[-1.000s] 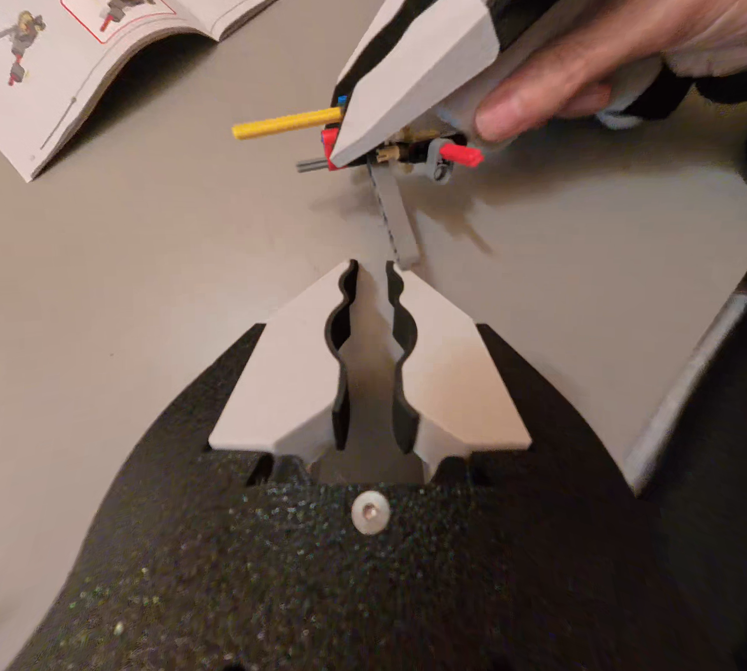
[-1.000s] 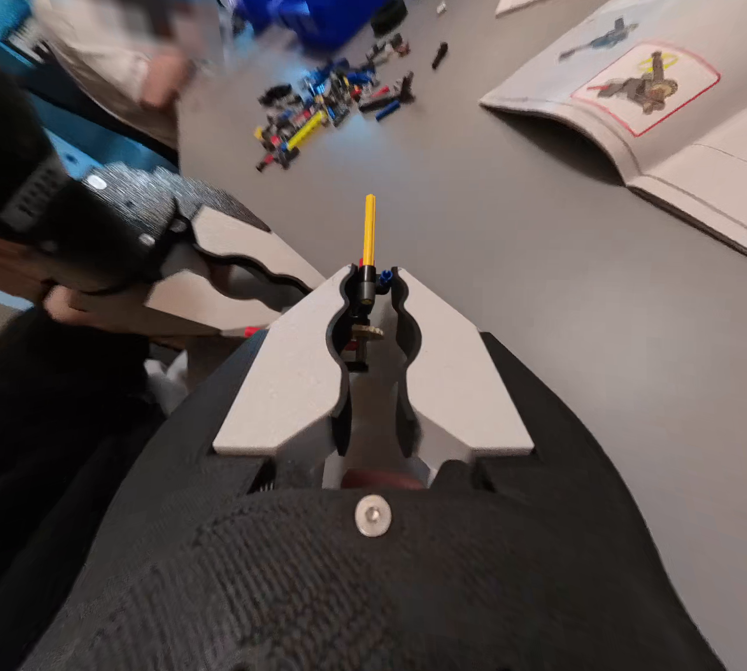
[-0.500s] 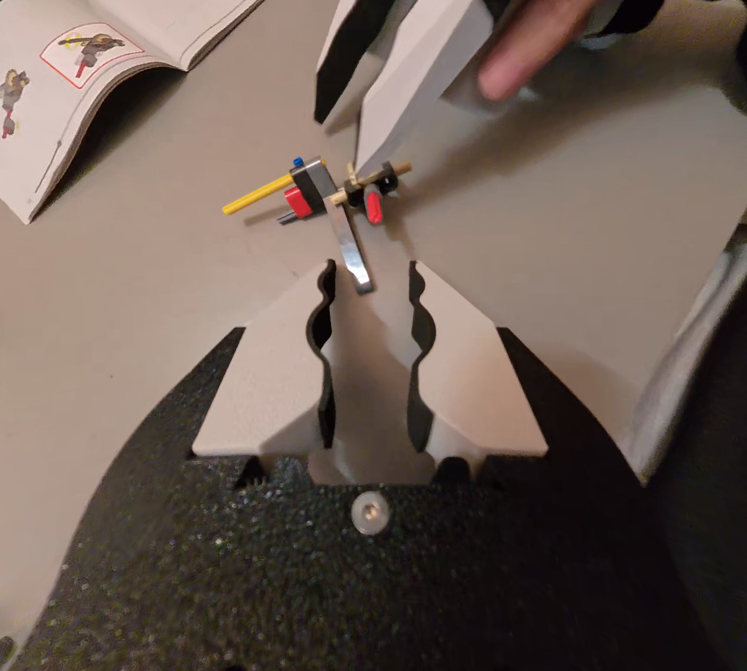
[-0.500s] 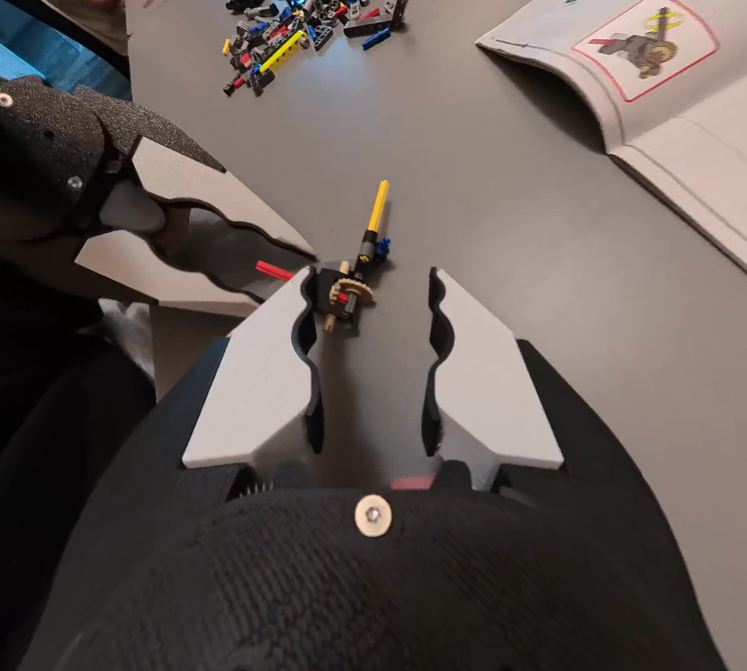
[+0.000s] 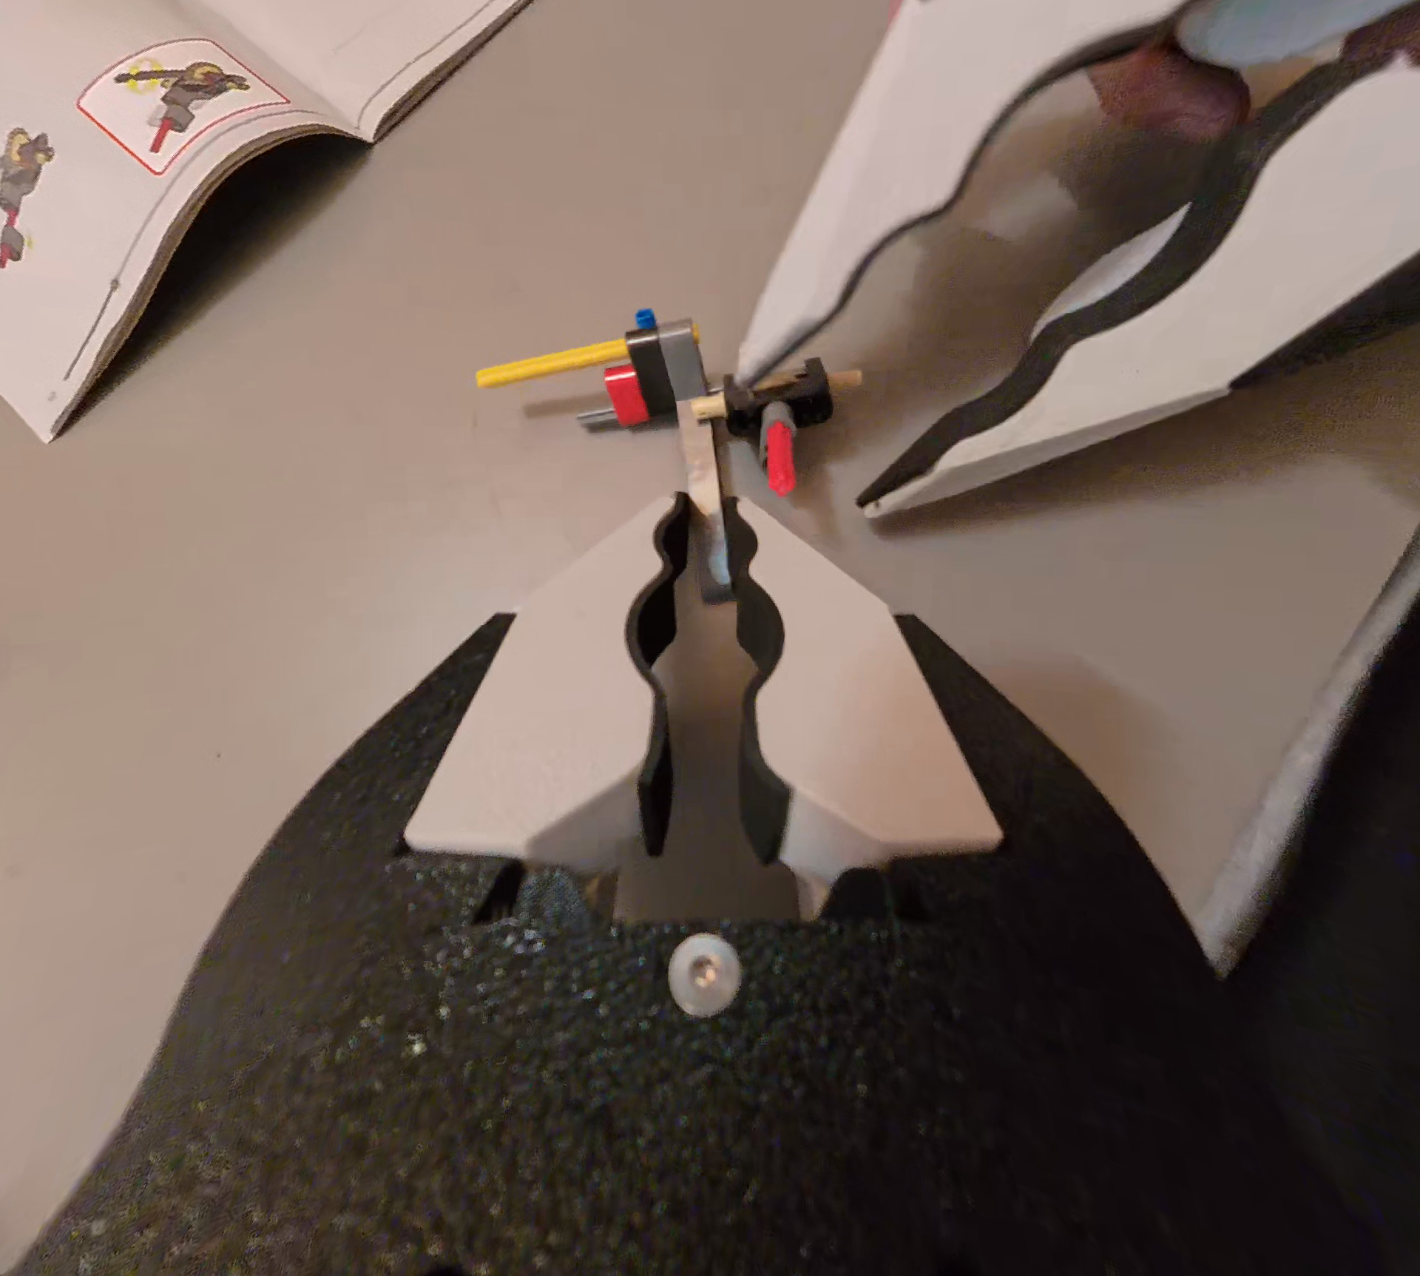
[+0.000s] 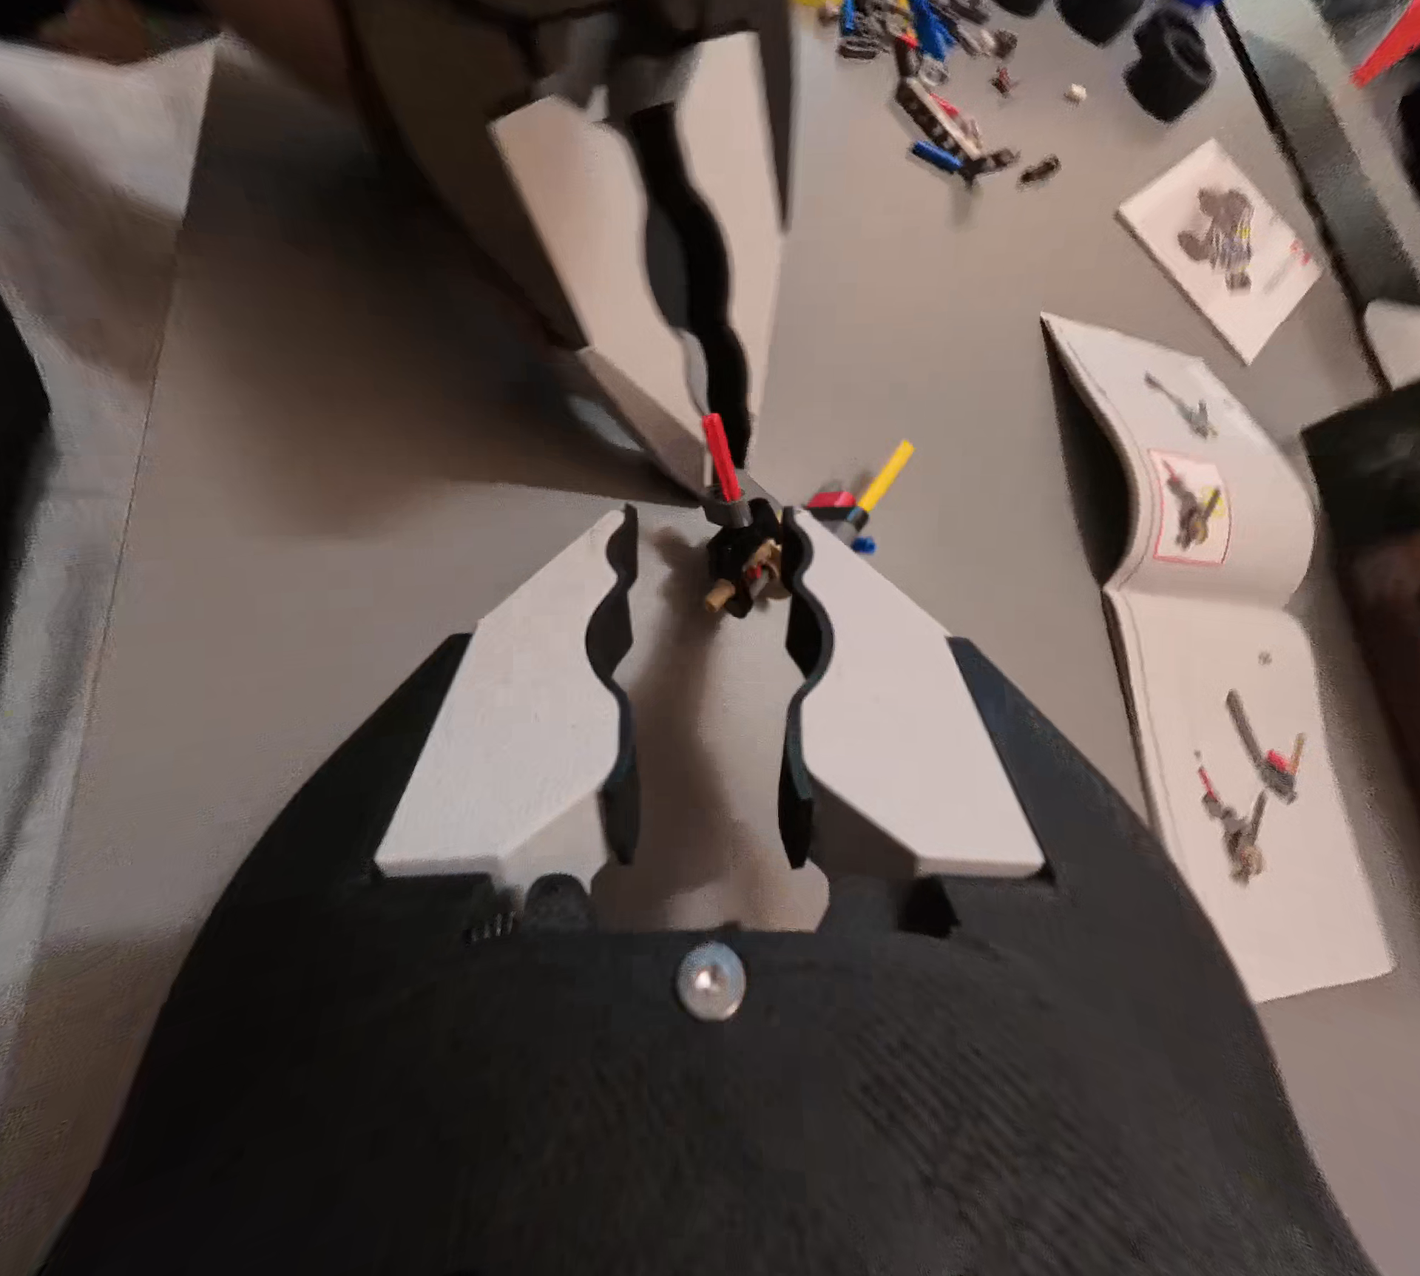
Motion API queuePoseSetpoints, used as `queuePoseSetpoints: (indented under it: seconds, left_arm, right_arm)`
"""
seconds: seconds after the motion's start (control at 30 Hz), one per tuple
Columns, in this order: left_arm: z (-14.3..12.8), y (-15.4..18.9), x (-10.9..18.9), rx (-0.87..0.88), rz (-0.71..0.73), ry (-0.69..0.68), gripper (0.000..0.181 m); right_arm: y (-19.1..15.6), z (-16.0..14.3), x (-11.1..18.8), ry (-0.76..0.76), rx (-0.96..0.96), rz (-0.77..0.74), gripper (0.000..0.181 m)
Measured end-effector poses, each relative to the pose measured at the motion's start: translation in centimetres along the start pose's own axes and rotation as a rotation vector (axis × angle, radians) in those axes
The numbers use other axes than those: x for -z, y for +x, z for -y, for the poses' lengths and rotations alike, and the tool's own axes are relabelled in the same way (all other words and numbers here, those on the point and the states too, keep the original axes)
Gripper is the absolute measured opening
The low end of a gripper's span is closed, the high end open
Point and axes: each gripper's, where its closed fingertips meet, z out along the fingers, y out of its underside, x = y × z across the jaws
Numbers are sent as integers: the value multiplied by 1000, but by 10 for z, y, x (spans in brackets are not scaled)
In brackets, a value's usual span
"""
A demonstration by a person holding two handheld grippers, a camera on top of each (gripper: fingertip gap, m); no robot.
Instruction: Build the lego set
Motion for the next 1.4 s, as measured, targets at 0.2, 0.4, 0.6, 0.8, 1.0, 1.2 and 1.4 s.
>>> queuePoseSetpoints:
  seconds: [0.2,0.4,0.6,0.8,1.0,1.2,1.4]
  left_arm:
    - [-1,-1,1,-39,-84,-52,6]
    - [-1,-2,-1,-88,-157,-98,8]
    - [5,-11,-7,-139,-118,-94,9]
    - [12,-8,-13,-82,-105,11,7]
    - [14,-8,-15,-10,-98,44,6]
    - [13,-17,-15,3,-67,43,6]
    - [11,-17,-13,-45,-107,21,7]
  right_arm:
    - [7,-10,-4,-60,414,-203,13]
    - [12,-13,-4,-158,778,-333,11]
    - [21,-15,-6,-188,772,-443,10]
    - [28,-19,-5,-173,544,-442,14]
    - [33,-24,-7,-215,432,-450,14]
    - [30,-26,-6,-281,658,-483,13]
    - [28,-24,-8,-319,893,-475,12]
